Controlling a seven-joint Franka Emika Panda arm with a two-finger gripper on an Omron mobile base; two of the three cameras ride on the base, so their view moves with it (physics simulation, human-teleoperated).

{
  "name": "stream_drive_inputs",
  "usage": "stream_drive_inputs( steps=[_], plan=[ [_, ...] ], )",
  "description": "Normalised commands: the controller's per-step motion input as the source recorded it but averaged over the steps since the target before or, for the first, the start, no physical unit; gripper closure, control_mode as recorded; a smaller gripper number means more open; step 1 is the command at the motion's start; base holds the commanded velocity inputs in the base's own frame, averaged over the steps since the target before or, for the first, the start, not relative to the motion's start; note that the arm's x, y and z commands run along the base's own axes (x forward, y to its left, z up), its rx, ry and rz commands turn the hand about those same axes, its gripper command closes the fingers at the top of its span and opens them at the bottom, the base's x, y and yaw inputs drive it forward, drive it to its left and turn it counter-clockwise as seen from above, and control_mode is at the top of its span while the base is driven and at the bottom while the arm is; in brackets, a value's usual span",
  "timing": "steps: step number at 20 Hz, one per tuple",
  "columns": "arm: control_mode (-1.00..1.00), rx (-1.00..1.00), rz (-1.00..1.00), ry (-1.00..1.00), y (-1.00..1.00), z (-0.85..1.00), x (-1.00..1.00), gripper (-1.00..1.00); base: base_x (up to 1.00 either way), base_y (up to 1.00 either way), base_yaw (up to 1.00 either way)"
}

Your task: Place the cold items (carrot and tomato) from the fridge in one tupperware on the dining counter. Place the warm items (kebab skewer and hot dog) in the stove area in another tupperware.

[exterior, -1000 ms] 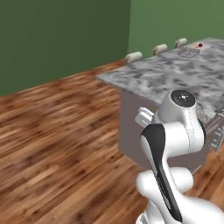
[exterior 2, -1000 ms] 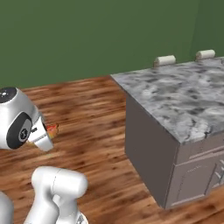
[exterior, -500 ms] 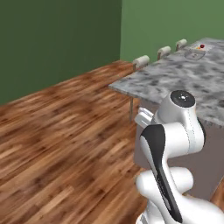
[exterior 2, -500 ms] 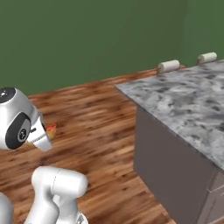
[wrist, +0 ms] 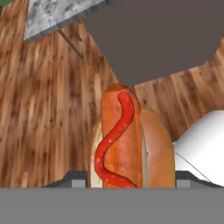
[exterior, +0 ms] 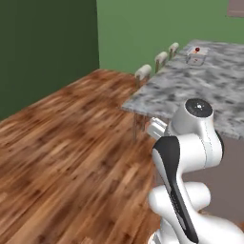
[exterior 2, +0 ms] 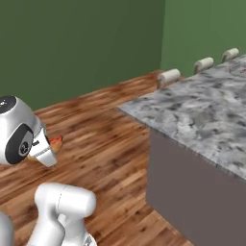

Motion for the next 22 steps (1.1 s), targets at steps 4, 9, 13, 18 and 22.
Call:
stream_drive_inputs(
  steps=[4,9,13,18,22],
  plan=[
    [1.0,0.0,0.0,0.0,0.0,0.0,0.0,1.0,0.74,0.99,-0.39],
    [1.0,0.0,0.0,0.0,0.0,0.0,0.0,1.0,0.72,1.0,-0.34],
    [1.0,0.0,0.0,0.0,0.0,0.0,0.0,1.0,0.71,1.0,-0.33],
    [1.0,0.0,0.0,0.0,0.0,0.0,0.0,1.0,0.72,1.0,-0.34],
    [1.0,0.0,0.0,0.0,0.0,0.0,0.0,1.0,0.73,1.0,-0.35]
  ],
)
